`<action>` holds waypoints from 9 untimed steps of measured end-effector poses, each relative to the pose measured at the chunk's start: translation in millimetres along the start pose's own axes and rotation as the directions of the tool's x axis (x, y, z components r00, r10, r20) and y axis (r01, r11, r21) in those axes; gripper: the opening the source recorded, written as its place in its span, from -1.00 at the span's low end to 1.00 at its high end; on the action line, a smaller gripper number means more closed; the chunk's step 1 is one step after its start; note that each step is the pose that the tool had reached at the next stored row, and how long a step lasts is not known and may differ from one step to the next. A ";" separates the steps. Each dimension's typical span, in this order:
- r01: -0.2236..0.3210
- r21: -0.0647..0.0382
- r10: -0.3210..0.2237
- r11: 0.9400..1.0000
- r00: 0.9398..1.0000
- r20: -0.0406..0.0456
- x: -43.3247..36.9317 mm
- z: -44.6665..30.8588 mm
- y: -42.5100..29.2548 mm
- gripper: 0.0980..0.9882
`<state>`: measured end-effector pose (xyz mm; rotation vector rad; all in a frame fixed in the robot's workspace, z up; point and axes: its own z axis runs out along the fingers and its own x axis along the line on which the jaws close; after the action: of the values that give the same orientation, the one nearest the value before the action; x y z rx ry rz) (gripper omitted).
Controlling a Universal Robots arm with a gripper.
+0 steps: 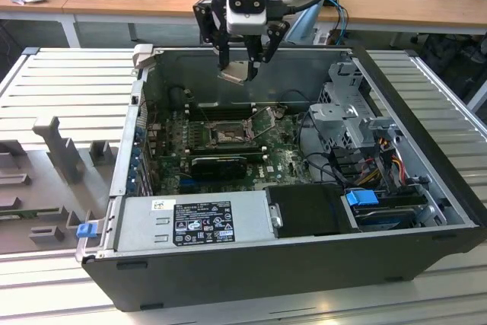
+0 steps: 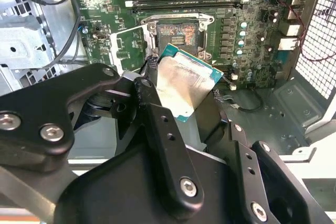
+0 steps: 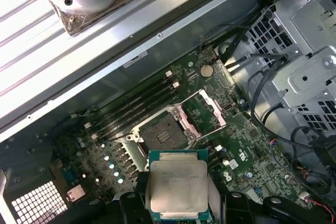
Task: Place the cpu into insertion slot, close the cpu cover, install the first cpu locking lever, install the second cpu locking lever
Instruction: 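Place the cpu into insertion slot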
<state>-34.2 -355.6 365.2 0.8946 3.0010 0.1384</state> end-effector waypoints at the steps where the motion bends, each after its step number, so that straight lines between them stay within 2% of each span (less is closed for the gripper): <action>1: -0.006 0.000 0.006 1.000 1.000 0.001 0.0 0.1 0.0 -0.03; 4: -0.043 0.003 0.043 0.999 0.999 0.006 0.0 0.5 -0.1 -0.03; 6: -0.108 0.003 0.108 0.994 0.994 0.013 0.0 1.0 -0.1 -0.03; 9: -0.166 0.001 0.166 0.986 0.986 0.018 0.0 1.4 -0.1 -0.03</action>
<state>-34.2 -355.7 363.8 1.1388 2.9082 0.1269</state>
